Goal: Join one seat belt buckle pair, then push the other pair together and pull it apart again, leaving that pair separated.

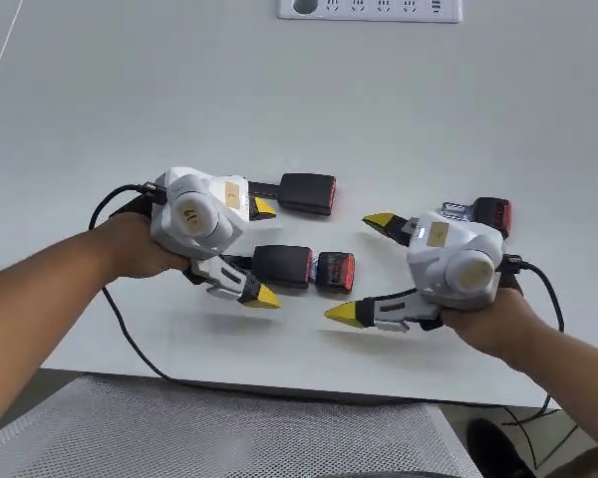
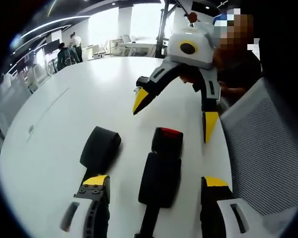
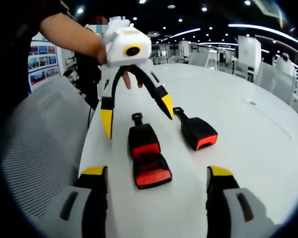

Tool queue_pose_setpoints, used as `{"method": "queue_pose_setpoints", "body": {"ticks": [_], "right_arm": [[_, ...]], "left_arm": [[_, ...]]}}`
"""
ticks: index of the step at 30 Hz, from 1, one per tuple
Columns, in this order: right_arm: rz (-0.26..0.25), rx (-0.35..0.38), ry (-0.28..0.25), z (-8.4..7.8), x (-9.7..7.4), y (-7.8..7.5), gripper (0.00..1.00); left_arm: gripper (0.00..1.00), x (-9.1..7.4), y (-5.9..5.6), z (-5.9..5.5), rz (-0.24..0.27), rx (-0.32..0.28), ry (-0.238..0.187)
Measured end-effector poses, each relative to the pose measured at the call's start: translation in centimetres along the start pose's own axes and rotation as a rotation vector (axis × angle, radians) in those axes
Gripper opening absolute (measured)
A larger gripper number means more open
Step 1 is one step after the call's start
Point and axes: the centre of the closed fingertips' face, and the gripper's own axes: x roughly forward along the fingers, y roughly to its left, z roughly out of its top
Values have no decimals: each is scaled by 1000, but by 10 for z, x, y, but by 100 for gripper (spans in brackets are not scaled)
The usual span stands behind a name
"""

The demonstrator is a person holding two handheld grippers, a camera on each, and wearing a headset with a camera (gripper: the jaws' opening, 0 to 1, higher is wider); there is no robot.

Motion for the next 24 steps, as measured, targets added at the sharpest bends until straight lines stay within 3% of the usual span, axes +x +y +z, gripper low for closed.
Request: {"method": "queue_pose_setpoints", "body": {"ticks": [5, 11, 16, 24], "right_arm": [[-37, 18, -8, -4, -17, -12, 85], [-98, 44, -29, -4, -44, -39, 85], [-143, 60, -31, -6, -65, -61, 84], [-187, 82, 5, -25, -102, -97, 81]], "left_arm": [[83, -7, 14, 10, 50, 2, -20], [94, -13, 36, 26, 109, 25, -59], [93, -16, 51, 35, 127, 40, -60], [92, -17, 75, 42, 142, 55, -52]]}}
